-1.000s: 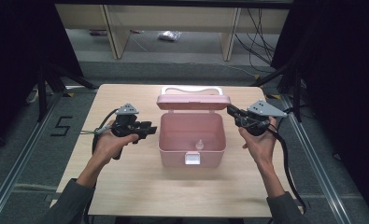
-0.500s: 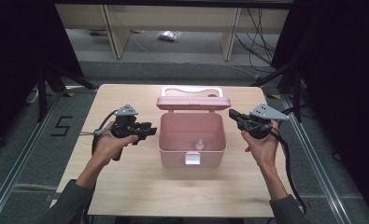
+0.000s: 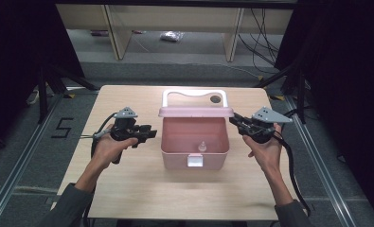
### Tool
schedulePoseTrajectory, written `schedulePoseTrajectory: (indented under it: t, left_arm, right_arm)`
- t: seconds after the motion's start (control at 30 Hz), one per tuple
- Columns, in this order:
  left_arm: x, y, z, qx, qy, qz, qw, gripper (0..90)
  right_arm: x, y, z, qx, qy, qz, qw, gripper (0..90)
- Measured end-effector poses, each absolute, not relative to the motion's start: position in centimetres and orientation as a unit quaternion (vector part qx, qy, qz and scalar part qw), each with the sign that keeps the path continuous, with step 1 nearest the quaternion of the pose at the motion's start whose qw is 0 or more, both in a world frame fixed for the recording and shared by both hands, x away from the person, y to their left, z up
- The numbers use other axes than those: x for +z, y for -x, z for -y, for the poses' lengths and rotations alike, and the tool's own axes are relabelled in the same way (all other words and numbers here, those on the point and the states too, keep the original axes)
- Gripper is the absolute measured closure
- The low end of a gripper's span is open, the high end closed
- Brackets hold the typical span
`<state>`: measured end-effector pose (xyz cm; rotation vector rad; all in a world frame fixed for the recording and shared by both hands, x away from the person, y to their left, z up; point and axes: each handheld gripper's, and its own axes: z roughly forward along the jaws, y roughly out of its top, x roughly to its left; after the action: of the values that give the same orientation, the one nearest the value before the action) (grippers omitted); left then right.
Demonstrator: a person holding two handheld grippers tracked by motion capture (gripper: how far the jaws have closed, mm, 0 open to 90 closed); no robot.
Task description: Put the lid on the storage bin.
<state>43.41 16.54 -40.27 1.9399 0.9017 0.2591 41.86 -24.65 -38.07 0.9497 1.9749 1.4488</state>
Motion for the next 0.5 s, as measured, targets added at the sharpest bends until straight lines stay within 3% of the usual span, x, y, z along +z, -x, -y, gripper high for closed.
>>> schedulePoseTrajectory:
  t: [0.33, 0.5]
  left_arm:
    - [-40.46, -43.2, -16.86, 0.107, -0.793, -0.371, 0.471, 61.7]
    - [-40.6, -42.99, -17.07, 0.108, -0.79, -0.375, 0.472, 61.7]
  right_arm:
    - [-38.07, -41.45, 24.85, 0.525, -0.341, -0.734, 0.264, 82.7]
    - [-38.38, -41.07, 24.87, 0.523, -0.344, -0.74, 0.246, 82.3]
